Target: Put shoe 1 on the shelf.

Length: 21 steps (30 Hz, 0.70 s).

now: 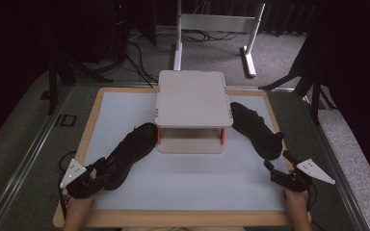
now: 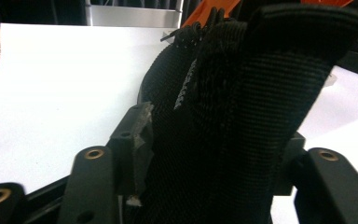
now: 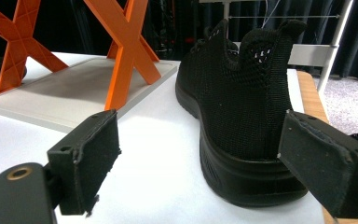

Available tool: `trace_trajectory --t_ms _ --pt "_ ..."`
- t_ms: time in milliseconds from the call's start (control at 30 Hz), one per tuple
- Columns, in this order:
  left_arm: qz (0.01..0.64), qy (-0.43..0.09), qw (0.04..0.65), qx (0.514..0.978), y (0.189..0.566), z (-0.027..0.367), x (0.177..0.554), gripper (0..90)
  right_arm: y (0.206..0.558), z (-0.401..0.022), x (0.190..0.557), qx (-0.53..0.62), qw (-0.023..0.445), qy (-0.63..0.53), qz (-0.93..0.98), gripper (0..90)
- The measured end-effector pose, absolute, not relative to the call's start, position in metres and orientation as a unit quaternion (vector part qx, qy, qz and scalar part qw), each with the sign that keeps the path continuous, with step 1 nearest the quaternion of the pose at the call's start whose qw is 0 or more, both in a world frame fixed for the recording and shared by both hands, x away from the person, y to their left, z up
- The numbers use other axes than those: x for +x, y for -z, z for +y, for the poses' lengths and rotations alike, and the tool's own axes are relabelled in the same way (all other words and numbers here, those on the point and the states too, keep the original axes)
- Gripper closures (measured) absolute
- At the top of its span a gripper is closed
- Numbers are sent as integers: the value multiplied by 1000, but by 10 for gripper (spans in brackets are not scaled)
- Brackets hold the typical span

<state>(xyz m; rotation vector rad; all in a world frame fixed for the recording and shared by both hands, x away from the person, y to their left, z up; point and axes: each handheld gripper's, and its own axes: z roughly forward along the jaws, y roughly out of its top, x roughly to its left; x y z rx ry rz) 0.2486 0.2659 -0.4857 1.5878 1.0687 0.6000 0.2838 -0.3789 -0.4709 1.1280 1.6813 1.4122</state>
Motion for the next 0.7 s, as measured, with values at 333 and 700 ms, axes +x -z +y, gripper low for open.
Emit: trace_trajectory --t_ms 333,700 --pt "457 -273 536 655 486 259 245 773 471 -377 284 430 334 -537 644 120" --pt "482 -304 564 598 472 252 232 840 471 -378 284 433 337 -538 640 120"
